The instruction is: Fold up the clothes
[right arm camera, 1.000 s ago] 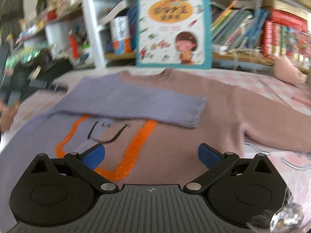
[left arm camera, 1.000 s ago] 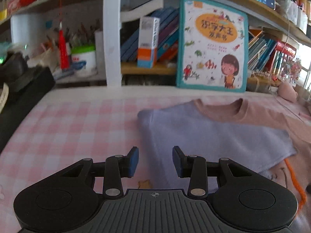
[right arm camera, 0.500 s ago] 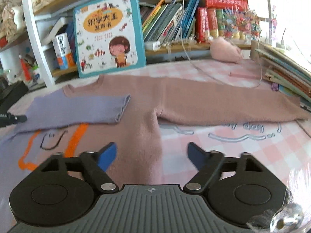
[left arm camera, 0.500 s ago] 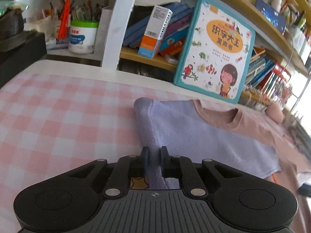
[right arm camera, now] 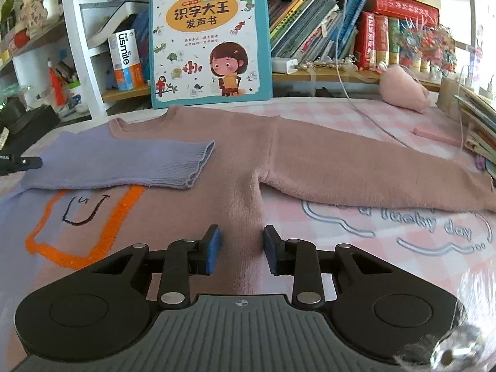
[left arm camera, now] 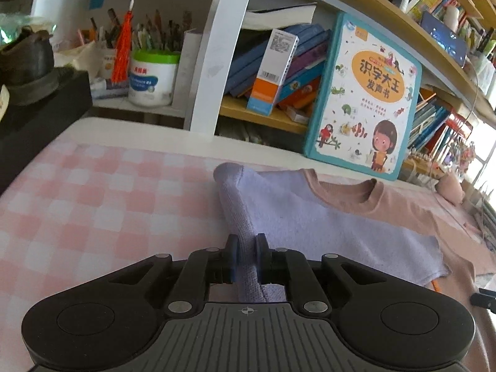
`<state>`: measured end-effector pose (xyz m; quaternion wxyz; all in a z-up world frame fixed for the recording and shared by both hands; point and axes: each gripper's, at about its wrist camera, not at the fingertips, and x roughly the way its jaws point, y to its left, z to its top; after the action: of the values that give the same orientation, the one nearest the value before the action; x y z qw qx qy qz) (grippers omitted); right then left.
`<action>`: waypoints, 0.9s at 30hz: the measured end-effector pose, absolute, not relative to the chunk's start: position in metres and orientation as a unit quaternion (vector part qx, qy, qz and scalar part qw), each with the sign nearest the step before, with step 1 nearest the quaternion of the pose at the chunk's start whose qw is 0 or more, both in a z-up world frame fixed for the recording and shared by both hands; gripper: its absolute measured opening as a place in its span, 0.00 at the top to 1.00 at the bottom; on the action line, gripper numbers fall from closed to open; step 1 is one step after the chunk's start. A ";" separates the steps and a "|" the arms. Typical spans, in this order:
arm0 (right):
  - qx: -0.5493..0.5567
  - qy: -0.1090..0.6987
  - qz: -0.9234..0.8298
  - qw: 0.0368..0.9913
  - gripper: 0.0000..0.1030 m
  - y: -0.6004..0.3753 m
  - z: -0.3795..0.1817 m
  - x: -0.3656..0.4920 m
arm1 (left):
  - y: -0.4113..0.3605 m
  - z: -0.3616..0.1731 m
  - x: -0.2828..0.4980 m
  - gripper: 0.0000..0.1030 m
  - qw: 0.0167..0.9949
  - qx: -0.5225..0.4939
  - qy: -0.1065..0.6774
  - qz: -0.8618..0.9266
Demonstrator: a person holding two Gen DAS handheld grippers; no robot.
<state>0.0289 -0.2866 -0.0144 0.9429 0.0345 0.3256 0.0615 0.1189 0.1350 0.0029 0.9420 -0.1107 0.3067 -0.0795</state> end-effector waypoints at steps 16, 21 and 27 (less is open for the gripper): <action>0.043 0.295 -0.011 0.954 0.20 -0.304 0.002 0.033 | 0.115 0.036 0.069 0.19 0.966 -0.048 0.187 -0.174; 0.054 0.292 -0.056 0.953 0.14 -0.328 0.011 0.034 | 0.077 0.027 0.056 0.13 0.943 0.019 0.210 -0.257; 0.037 0.287 -0.103 0.952 0.11 -0.351 0.016 0.030 | 0.042 0.006 0.029 0.08 0.918 0.126 0.212 -0.311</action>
<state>0.0298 -0.3510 0.0160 0.9516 0.0368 0.2871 -0.1034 0.0287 0.0416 0.0057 0.9179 0.1257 0.2117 -0.3112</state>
